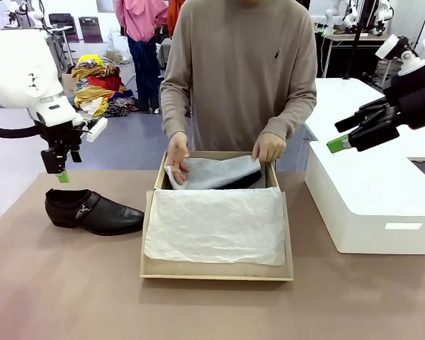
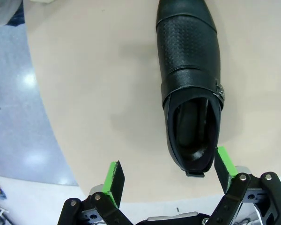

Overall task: Pack the shoes into the box.
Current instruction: Place the other shoe of the Shoes into the Shoes Box.

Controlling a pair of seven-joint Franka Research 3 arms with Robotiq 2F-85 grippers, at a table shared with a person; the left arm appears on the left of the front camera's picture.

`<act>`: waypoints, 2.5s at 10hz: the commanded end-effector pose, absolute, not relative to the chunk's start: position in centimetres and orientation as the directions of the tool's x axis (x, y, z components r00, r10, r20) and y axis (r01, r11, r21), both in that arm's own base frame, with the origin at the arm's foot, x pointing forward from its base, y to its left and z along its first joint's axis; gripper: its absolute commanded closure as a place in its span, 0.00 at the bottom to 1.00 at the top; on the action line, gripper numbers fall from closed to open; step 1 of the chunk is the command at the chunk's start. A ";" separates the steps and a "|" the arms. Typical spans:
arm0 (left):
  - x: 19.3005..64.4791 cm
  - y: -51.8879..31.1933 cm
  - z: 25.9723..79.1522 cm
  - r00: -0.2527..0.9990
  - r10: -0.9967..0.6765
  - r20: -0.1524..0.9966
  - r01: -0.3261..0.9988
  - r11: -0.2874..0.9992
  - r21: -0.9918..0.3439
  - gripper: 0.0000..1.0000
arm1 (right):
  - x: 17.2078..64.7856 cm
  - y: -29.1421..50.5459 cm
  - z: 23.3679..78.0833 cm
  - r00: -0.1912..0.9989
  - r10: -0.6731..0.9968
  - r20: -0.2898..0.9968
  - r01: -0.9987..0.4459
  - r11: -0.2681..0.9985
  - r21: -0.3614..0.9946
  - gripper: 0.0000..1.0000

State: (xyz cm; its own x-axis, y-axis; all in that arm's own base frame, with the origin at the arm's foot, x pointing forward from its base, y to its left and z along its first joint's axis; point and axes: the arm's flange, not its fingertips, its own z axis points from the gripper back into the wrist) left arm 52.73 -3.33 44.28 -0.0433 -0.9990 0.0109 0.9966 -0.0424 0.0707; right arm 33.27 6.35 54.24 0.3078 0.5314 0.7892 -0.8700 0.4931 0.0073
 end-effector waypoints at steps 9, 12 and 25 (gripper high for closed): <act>53.3 -3.3 44.0 -0.048 -0.999 0.011 0.996 -0.047 0.072 0.00 | 33.7 6.2 54.2 0.281 0.525 0.804 -0.881 0.473 -0.001 0.00; 54.5 -2.8 42.6 -0.049 -0.999 0.014 0.998 -0.049 0.028 0.00 | 33.7 6.2 54.2 0.281 0.525 0.804 -0.881 0.473 -0.001 0.00; 57.7 -1.2 37.2 -0.075 -0.997 -0.003 0.997 -0.075 -0.007 0.00 | 33.7 6.2 54.2 0.281 0.525 0.804 -0.881 0.473 -0.001 0.00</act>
